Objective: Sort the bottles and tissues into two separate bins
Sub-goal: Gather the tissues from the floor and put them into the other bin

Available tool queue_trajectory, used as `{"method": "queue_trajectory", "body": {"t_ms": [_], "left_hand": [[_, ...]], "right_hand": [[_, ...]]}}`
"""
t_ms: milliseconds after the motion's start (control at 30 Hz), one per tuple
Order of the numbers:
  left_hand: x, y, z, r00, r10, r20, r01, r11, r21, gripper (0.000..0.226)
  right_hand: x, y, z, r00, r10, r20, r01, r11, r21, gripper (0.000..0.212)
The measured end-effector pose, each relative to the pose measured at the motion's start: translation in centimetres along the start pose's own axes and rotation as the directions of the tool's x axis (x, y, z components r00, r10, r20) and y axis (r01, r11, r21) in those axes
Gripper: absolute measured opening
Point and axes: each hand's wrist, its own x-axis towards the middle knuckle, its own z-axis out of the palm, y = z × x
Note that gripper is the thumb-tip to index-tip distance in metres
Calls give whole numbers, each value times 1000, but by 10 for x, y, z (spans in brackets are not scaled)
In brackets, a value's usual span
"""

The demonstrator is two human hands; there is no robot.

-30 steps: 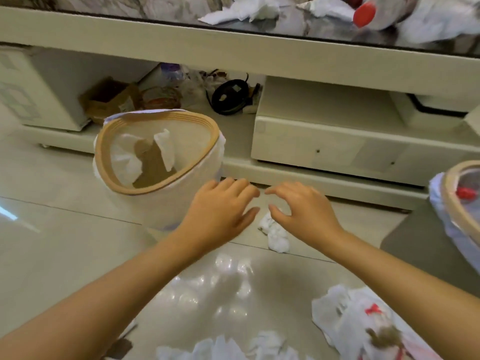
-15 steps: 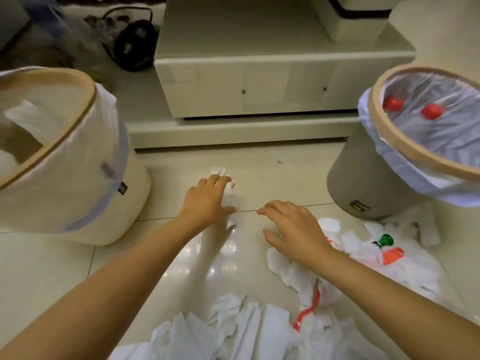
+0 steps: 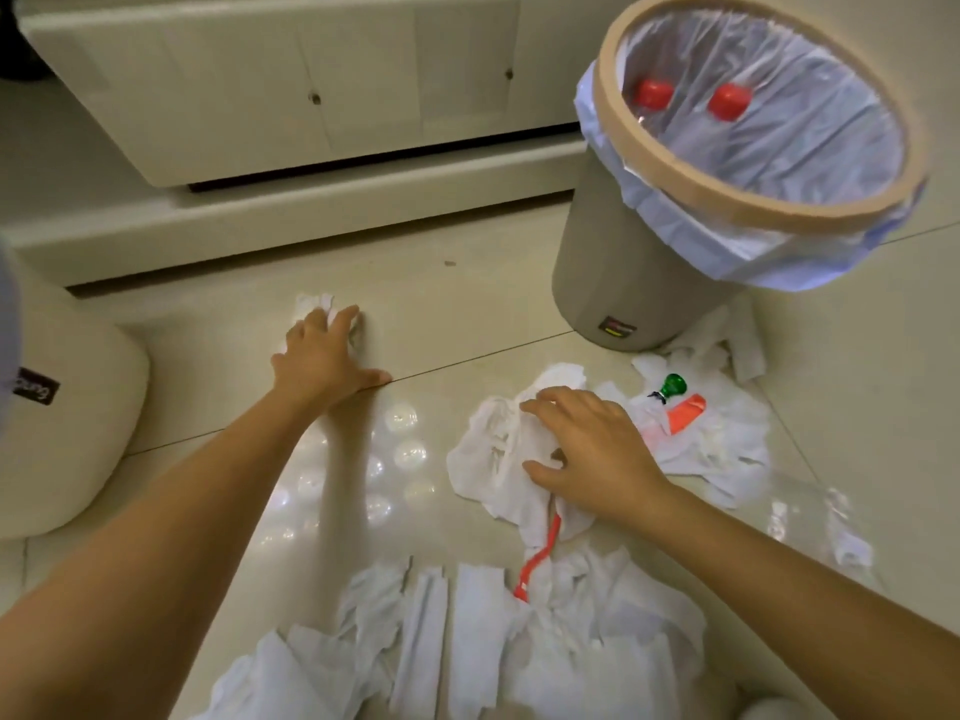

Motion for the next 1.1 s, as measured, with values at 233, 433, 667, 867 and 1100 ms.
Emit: {"method": "queue_trajectory", "body": {"t_ms": [233,433,667,867,1100], "left_hand": [[-3,-2,3,993,12,-119,-36,978,-205,84],[-8,-19,4,987,-31,-160,22,998,-54,110],[-15,-18,3,993,7,-114,-21,992,-128,61],[-32,-12,-4,992,117,51,-94,941,-326,45],[-54,-12,-16,973,196,125,-120,883,-454,43]], "right_hand": [[0,6,13,993,86,76,-84,996,-40,89],[15,-5,18,981,88,171,-71,992,-100,103],[26,-19,23,984,52,170,-14,976,-217,91],[31,-39,19,968,-57,245,137,937,-321,51],[29,-63,8,972,-165,166,202,950,-237,29]]}}
